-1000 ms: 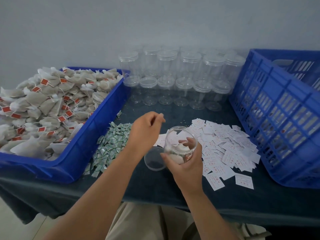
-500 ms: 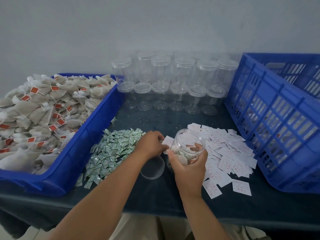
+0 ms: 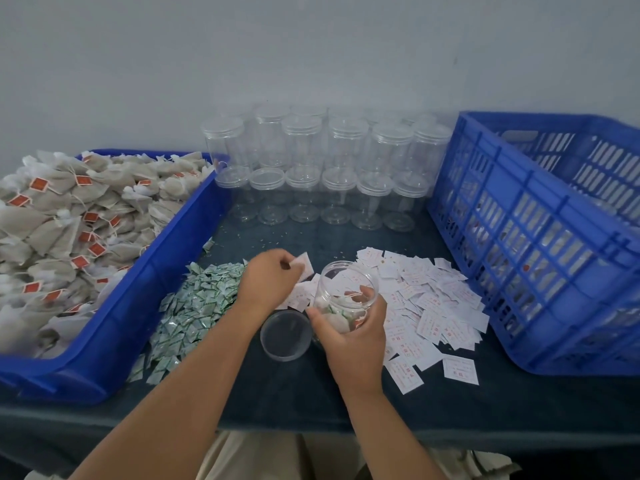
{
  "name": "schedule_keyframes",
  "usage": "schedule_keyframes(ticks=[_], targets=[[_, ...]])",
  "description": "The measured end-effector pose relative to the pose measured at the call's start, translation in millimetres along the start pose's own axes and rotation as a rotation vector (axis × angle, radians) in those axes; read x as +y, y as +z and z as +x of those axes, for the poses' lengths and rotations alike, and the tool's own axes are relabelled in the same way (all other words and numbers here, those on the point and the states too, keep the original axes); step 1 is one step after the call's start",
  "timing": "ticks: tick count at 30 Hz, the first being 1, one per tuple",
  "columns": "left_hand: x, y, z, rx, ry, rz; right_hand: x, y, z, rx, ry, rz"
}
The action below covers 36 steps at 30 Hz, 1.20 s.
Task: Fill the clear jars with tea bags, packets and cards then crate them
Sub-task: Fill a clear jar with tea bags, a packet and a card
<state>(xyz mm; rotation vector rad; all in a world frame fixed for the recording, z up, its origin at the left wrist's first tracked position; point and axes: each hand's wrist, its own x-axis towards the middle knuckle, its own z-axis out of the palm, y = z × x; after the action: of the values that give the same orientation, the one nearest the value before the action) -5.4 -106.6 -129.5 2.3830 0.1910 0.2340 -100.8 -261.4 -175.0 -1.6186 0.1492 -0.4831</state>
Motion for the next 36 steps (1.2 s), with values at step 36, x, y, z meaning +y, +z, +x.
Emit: schedule_keyframes(ticks=[36], targets=[[-34,-25,-98,-0.237,-0.108,0.304,-3,0,-6,-0.121,-0.065,0.002]])
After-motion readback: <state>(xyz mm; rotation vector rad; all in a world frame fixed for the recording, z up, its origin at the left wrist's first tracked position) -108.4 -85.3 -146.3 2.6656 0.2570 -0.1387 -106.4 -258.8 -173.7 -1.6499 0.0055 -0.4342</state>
